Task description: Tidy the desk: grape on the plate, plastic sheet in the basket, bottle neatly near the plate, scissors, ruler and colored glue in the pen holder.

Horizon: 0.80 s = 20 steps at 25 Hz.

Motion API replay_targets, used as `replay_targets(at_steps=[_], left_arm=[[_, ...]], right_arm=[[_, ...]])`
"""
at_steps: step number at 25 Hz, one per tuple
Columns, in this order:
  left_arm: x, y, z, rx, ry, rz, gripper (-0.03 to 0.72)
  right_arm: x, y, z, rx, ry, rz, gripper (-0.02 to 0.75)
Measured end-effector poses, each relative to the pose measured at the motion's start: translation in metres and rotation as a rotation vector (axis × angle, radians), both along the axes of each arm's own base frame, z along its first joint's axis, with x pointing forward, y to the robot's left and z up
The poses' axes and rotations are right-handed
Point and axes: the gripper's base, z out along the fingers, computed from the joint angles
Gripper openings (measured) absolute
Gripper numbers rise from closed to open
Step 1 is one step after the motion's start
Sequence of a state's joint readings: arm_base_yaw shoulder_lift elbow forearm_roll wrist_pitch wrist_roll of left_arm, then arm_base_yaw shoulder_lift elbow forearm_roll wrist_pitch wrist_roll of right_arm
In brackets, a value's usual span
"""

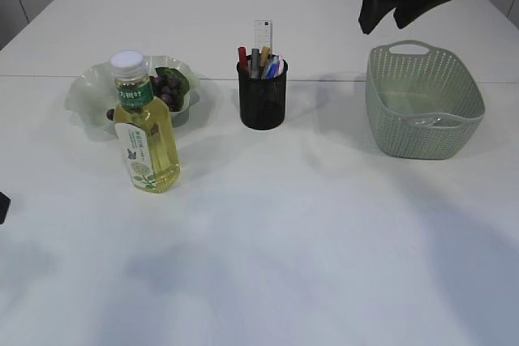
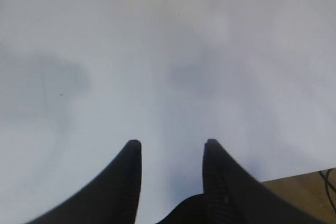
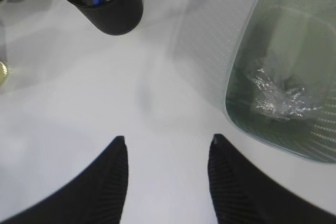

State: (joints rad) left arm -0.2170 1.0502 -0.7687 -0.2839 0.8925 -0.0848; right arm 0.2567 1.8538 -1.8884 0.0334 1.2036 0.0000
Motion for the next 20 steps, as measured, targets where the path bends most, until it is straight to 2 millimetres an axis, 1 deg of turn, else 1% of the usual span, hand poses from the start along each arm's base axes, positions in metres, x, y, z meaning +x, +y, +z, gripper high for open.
replay_targets(at_steps=[4, 7, 9, 13, 15, 17, 19, 20], left_arm=[[-0.029, 0.012, 0.027, 0.006, -0.137, 0.055, 0.289], [-0.054, 0.022, 0.043, 0.023, -0.246, 0.079, 0.289], [-0.069, 0.027, 0.050, 0.039, -0.302, 0.083, 0.289], [-0.097, 0.038, 0.054, 0.089, -0.333, 0.087, 0.289], [-0.107, 0.041, 0.054, 0.106, -0.320, 0.091, 0.289], [-0.117, 0.044, 0.053, 0.109, -0.314, 0.098, 0.289], [-0.128, 0.047, 0.053, 0.102, -0.317, 0.111, 0.289], [-0.133, 0.048, 0.053, 0.096, -0.320, 0.118, 0.289]], right_arm=[[-0.022, -0.005, 0.029, 0.017, -0.037, -0.003, 0.395], [-0.038, -0.010, 0.051, 0.038, -0.087, -0.016, 0.395], [-0.051, -0.013, 0.064, 0.056, -0.115, -0.031, 0.395], [-0.080, -0.020, 0.082, 0.087, -0.149, -0.063, 0.395], [-0.098, -0.025, 0.090, 0.098, -0.166, -0.071, 0.395], [-0.116, -0.030, 0.092, 0.106, -0.170, -0.077, 0.395], [-0.139, -0.036, 0.095, 0.113, -0.181, -0.079, 0.395], [-0.148, -0.038, 0.093, 0.112, -0.177, -0.079, 0.395]])
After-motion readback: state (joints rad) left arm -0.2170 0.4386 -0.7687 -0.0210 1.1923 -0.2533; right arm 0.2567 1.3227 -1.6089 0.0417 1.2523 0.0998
